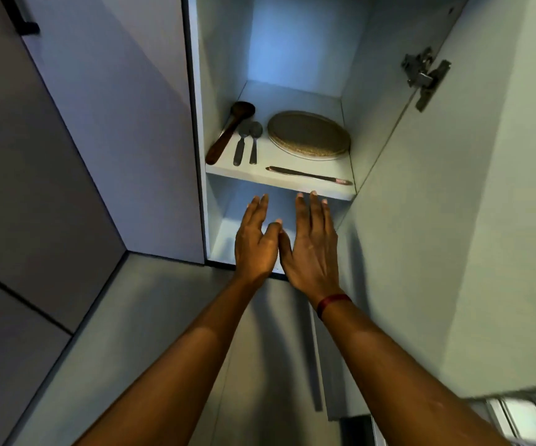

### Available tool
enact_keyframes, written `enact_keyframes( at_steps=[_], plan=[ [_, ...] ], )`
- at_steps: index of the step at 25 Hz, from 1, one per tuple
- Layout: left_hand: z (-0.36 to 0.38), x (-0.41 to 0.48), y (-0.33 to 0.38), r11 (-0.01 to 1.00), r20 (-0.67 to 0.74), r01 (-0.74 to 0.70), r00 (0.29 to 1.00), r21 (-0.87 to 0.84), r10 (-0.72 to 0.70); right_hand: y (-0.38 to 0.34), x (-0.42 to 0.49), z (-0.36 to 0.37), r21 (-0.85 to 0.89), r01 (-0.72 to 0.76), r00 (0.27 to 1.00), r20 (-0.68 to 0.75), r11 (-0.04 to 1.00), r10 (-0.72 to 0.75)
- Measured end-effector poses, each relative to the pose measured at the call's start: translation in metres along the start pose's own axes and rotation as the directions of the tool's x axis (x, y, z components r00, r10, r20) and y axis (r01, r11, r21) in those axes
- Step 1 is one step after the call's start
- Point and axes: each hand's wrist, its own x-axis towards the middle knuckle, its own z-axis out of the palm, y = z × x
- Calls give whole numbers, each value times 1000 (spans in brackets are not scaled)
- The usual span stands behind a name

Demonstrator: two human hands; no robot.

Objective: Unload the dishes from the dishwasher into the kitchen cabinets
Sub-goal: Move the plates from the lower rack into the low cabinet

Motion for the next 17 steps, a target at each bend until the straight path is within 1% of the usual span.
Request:
enact_keyframes(
  at_steps=[2, 6, 9, 11, 14, 17],
  plan=[
    [-1, -33, -2, 1000, -6, -6, 1000, 7, 6, 1, -32, -14, 37, 38, 999, -6, 999, -38],
    [-5, -122, 9, 1000, 30, -14, 999, -25, 15, 4, -118, -60, 28, 116, 992, -54, 993, -115],
    [-9, -189, 20, 997, 42, -71, 997, -4, 72, 5, -177, -97, 24, 161, 985, -67, 987, -159],
    [-8, -223, 26, 994, 75, -112, 991, 9, 111, 10, -207, -117, 21, 183, 981, -61, 983, -182],
    [8, -270, 39, 988, 175, -154, 973, 3, 151, 32, -251, -148, 1, 166, 980, -107, 986, -165],
    [31, -305, 44, 988, 243, -113, 961, -102, 135, 60, -288, -176, 63, 77, 977, -204, 995, -63]
  ],
)
